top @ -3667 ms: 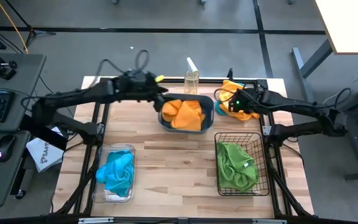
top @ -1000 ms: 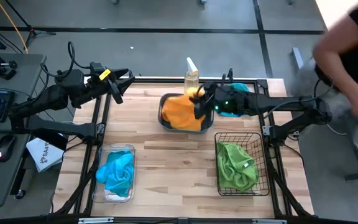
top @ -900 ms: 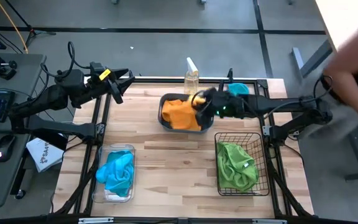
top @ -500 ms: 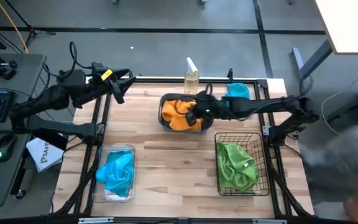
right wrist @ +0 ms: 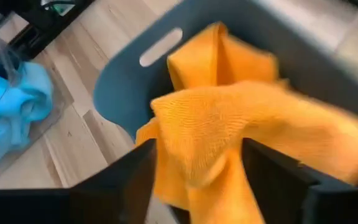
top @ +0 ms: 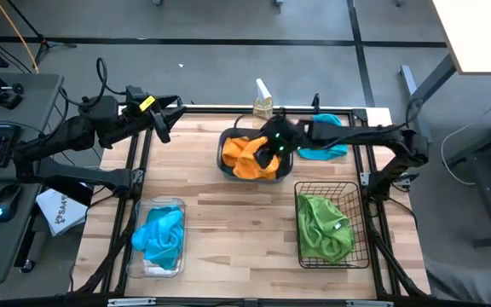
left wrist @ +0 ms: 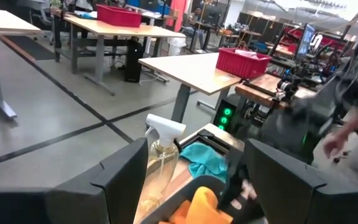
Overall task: Sort microfiber towel by color & place in baskets
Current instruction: Put the blue towel into the transparent bin
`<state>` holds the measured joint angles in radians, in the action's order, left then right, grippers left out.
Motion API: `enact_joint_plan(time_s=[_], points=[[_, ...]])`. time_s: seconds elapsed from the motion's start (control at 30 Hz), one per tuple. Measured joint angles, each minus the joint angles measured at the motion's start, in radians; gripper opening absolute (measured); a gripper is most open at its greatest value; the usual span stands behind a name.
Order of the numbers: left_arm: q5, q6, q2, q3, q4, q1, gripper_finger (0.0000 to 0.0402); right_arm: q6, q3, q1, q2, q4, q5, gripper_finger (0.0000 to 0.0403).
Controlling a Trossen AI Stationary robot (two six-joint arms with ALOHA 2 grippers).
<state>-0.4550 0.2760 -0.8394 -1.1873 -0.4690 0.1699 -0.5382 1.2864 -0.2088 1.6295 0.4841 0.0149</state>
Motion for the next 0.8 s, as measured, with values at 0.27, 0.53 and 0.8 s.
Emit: enact_joint_plan(time_s=[0.27, 0.53, 0.8], points=[[-0.001, 0.003, 0.0, 0.0, -0.041, 0.0, 0.0255, 0.116, 0.19, -0.015, -0.097, 0.436, 0.155, 0.0308], [-0.001, 0.038, 0.0, 0.0, -0.041, 0.0, 0.0255, -0.038, 0.04, -0.115, -0.163, 0.807, 0.397, 0.0311], [0.011, 0.09, 0.0, 0.0, -0.044, 0.0, 0.0255, -0.087, -0.356, -0.431, -0.242, 0.448, 0.28, 0.0312]])
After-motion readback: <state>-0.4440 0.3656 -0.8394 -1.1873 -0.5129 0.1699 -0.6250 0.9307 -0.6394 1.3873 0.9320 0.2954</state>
